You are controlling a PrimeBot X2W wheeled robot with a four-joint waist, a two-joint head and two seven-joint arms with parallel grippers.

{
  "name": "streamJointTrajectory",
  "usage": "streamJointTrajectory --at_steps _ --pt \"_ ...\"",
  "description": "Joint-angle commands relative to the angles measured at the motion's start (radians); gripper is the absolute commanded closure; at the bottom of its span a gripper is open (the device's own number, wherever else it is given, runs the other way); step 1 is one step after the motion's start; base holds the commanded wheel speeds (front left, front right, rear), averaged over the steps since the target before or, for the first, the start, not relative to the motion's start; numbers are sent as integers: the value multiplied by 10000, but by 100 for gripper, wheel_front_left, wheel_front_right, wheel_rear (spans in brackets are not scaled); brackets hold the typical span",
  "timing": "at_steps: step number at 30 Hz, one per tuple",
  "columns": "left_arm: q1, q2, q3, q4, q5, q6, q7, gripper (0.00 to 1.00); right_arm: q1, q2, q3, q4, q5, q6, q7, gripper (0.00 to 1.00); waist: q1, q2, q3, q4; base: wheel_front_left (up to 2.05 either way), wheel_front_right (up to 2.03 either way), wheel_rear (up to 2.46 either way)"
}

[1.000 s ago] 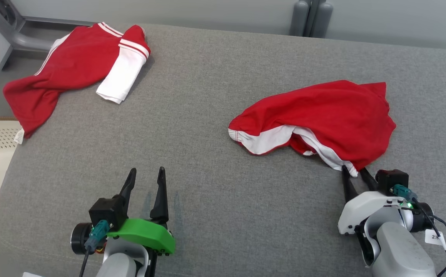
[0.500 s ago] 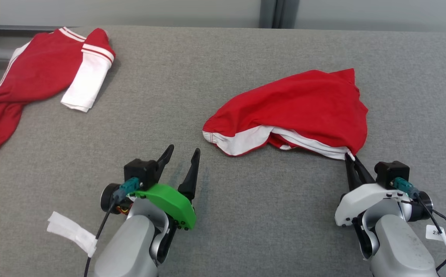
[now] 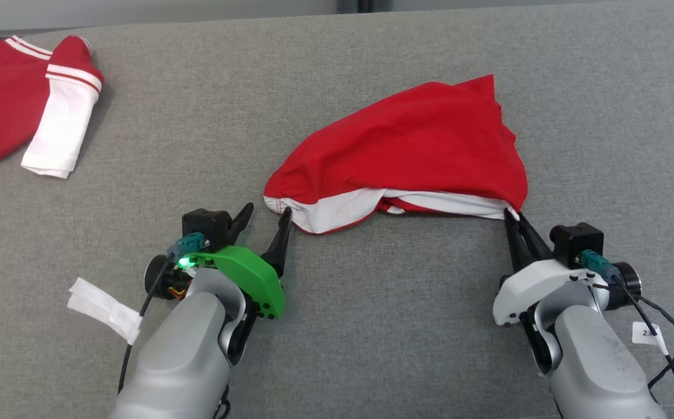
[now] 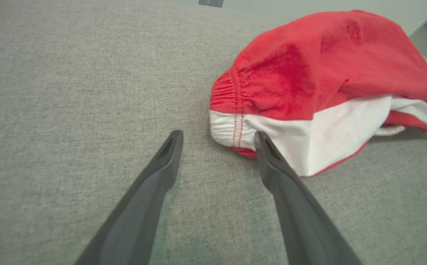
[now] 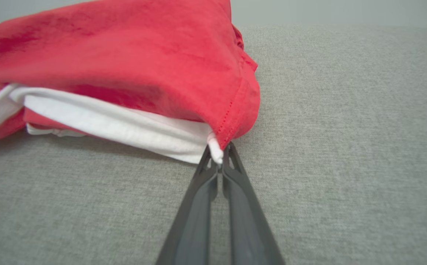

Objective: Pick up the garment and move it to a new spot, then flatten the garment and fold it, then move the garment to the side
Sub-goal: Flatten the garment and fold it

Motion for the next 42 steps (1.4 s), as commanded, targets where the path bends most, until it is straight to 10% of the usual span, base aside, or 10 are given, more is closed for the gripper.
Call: streamJointTrajectory --at_steps 1,7,9,10,11,26,42 --pt "-255 41 -96 98 -120 -33 -76 0 -136 -40 28 -46 21 -17 -2 100 0 0 128 -126 0 0 0" --pt "-618 42 -447 413 -430 -104 -196 4 -135 -39 143 -119 48 -17 -2 100 0 0 240 -232 0 0 0" --pt "-697 41 -542 471 -484 -103 -243 71 -128 -40 164 -146 63 -17 -2 100 0 0 255 -261 0 0 0" --pt "-718 41 -590 484 -499 -103 -254 71 -121 -40 160 -158 70 -17 -2 100 0 0 255 -269 0 0 0" --pt "-734 41 -652 481 -520 -107 -268 100 -108 -40 146 -166 68 -17 -2 100 0 0 245 -274 0 0 0" --pt "676 520 518 -2987 330 -9 -264 100 774 -39 -878 -2489 68 -17 -4 100 0 0 -1065 -206 0 0 0" --pt "2186 1733 1481 -10374 907 853 737 100 3120 -36 -1681 -10191 523 -17 1458 100 0 0 -3114 -556 0 0 0"
